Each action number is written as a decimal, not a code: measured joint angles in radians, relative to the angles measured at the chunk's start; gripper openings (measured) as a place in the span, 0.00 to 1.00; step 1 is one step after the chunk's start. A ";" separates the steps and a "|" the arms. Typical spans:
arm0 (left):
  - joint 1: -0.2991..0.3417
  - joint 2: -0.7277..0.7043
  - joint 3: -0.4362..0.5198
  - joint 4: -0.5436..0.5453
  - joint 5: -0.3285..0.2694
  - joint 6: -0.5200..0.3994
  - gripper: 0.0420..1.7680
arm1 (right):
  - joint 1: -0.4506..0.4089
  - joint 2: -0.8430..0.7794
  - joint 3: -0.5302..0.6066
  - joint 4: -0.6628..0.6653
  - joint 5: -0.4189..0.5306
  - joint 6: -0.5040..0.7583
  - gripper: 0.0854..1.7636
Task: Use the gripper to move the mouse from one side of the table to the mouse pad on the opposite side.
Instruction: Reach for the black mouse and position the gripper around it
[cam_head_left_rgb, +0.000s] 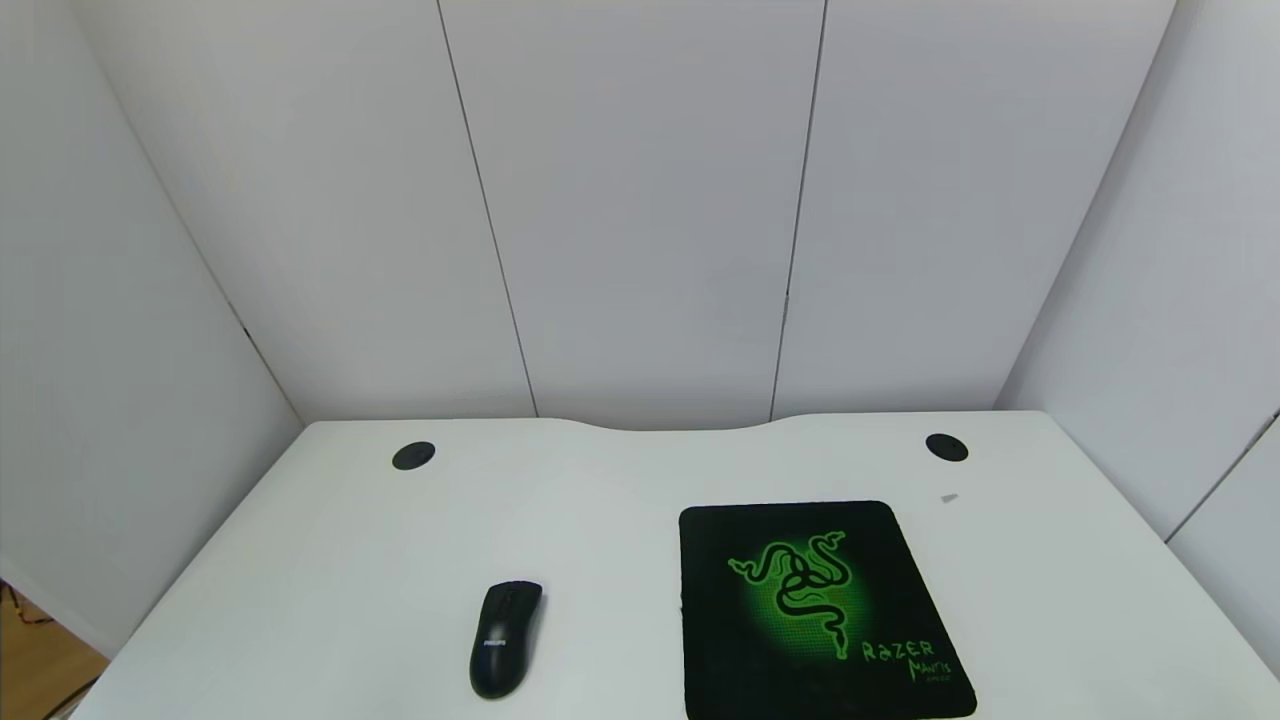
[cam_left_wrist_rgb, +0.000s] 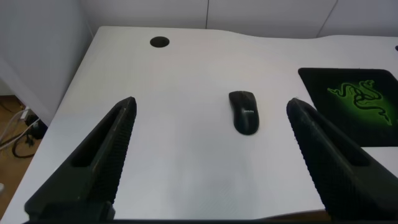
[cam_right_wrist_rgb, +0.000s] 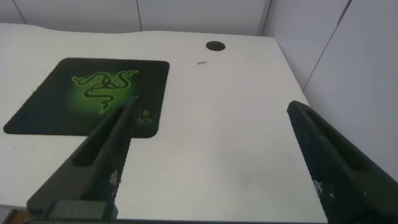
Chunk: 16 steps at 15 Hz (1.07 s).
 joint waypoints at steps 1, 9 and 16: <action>0.000 0.043 -0.021 0.000 0.001 -0.002 0.97 | 0.000 0.000 0.000 0.000 0.000 0.000 0.97; -0.003 0.342 -0.154 0.004 -0.040 -0.004 0.97 | 0.000 0.000 0.000 0.000 0.000 0.000 0.97; -0.026 0.704 -0.443 0.282 -0.044 -0.011 0.97 | 0.000 0.000 0.000 0.000 0.000 0.000 0.97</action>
